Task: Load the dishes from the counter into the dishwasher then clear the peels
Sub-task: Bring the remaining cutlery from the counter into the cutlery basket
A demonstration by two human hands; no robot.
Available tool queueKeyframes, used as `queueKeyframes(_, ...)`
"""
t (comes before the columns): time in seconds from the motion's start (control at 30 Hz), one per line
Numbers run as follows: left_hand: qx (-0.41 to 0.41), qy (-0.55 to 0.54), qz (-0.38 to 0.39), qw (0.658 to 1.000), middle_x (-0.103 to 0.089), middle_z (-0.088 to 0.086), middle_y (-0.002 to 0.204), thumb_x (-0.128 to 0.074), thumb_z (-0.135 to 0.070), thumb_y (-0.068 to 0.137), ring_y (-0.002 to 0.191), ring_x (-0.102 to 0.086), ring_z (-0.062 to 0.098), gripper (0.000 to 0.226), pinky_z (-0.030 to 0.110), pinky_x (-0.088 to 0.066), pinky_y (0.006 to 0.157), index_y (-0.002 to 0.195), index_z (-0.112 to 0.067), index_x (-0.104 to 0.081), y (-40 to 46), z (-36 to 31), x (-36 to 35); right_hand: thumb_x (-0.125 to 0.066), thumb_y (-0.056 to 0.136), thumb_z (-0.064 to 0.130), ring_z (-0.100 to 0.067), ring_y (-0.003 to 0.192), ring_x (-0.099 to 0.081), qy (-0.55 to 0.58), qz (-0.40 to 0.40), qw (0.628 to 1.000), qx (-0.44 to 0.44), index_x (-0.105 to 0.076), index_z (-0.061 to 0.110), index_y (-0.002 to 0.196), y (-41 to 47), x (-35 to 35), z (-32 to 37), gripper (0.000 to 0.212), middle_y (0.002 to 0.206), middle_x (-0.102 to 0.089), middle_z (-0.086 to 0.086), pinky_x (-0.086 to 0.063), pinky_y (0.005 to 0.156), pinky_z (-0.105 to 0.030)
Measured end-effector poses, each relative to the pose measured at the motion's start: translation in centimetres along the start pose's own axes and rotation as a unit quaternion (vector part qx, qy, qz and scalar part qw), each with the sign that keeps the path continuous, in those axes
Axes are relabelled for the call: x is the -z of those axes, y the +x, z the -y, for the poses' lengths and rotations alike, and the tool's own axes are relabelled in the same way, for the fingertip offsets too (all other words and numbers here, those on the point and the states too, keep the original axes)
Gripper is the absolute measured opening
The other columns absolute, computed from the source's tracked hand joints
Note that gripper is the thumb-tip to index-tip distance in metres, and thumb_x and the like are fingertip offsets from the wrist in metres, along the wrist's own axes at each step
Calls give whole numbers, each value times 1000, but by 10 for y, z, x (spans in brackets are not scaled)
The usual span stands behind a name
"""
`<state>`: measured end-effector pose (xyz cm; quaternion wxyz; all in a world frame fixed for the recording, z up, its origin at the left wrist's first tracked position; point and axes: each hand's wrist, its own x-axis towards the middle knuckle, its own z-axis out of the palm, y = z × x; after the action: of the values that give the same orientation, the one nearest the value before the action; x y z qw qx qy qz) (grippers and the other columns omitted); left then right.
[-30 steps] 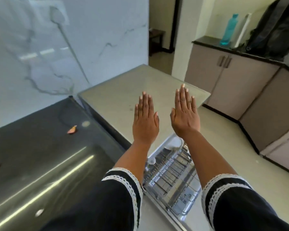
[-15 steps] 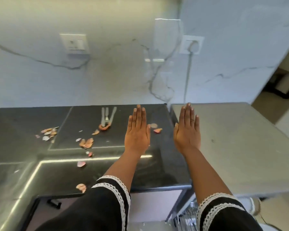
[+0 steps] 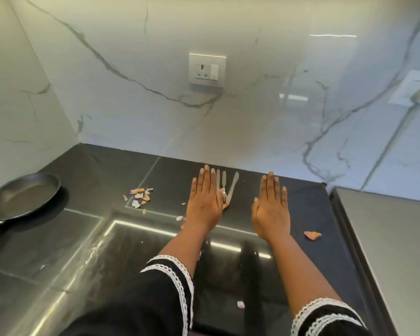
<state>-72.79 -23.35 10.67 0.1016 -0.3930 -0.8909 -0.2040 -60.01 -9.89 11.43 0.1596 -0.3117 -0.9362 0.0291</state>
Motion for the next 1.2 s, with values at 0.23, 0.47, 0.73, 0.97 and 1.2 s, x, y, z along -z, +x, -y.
queueKeyframes(0.23,139,-115,88,980,-53,6,130,-44,-30,99,117,-50,23,39,38,-45,97,134,-14,-48,72,47,-34,-42,100,20,-28,140,-33,129,104,984,-65,-27,8,150,84,-43,37,53,155,-28,-12,-31,112,-38)
queueKeyframes(0.47,276,-313,216,883,-63,3,92,-68,-27,87,85,-60,19,18,36,-51,82,94,-12,-60,132,60,-72,-54,94,5,-24,98,-61,188,172,956,-143,-59,4,120,150,-89,68,27,117,-63,-14,-43,76,-24)
queueKeyframes(0.73,365,-310,251,841,-69,9,87,-81,-36,72,78,-66,22,36,28,-50,61,89,-10,-64,162,74,-106,-56,94,11,-24,96,-62,87,215,960,-158,-62,7,109,176,-128,75,17,113,-57,-11,-53,80,-29)
queueKeyframes(0.97,398,-241,224,856,-66,6,100,-79,-37,63,92,-63,24,43,36,-55,74,95,-11,-66,168,65,-132,-50,99,13,-21,103,-58,45,196,964,-172,-59,8,115,182,-144,81,19,119,-53,-11,-50,85,-29)
queueKeyframes(1.2,377,-209,202,880,-51,8,115,-75,-34,77,102,-54,25,36,43,-52,86,103,-12,-63,163,57,-125,-48,99,12,-22,99,-61,42,173,966,-185,-60,7,113,183,-144,84,19,116,-56,-12,-50,83,-28)
